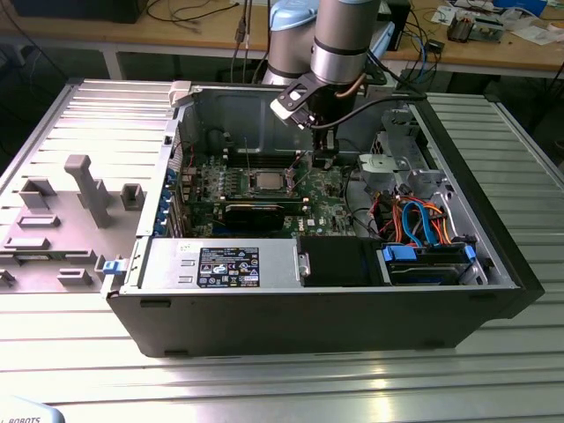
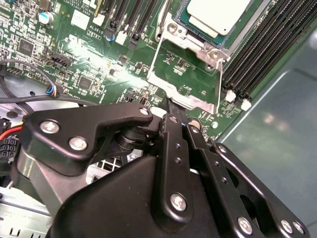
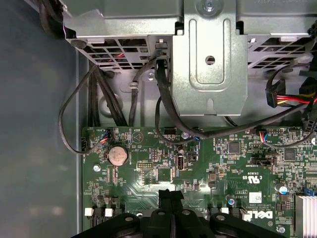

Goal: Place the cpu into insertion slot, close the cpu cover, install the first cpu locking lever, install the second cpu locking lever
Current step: 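Close the cpu cover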

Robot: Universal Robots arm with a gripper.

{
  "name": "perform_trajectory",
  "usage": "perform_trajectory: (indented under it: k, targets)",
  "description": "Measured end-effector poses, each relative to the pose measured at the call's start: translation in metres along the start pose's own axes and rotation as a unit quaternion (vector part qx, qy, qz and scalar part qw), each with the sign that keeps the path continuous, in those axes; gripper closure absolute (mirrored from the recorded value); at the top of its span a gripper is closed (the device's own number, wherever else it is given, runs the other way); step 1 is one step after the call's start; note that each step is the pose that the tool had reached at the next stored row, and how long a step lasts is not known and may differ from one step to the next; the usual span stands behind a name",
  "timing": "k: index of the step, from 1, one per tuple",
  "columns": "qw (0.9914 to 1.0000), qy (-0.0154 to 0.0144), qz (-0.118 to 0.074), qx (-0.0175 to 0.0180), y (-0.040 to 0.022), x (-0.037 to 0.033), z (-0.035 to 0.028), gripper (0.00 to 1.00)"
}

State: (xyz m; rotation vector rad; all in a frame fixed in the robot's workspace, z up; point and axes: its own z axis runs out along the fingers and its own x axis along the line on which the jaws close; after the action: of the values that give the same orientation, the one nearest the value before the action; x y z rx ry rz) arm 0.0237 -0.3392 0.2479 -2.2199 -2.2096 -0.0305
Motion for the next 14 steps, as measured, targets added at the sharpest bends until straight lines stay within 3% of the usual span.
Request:
perform_trajectory:
  k: [9, 14]
  targets:
    - [1.00000, 0.0000, 0.000, 0.0001, -0.0005, 0.0000, 0.0000, 0.89]
    - [0.99999, 0.0002, 0.000, 0.0034, -0.0028, 0.0000, 0.0001, 0.89]
